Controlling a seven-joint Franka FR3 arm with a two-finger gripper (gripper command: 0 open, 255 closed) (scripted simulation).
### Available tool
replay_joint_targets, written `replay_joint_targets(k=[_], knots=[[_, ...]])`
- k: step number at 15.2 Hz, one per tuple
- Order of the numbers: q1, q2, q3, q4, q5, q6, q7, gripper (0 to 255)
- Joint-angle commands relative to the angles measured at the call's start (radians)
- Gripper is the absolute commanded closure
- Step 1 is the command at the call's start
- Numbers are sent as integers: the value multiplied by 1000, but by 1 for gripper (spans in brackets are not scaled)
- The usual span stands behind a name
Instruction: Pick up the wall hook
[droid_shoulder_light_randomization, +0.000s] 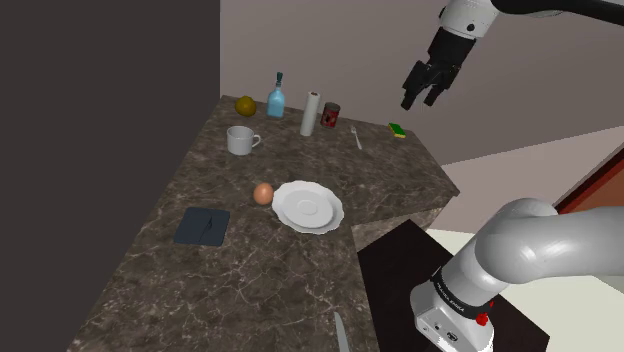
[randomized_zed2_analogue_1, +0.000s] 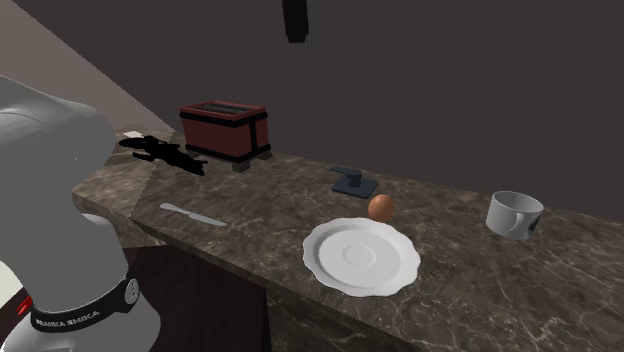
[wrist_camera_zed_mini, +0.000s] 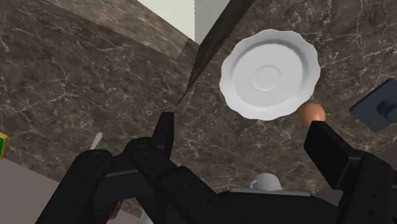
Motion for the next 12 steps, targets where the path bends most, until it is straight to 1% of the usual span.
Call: replay_joint_targets(k=[1, 7, 12], knots=[[0, 0, 0, 0, 0, 0, 0, 0], [31, 87, 92, -60, 59, 136, 104, 0], [53, 194, 171, -77, 97, 252, 190, 0]])
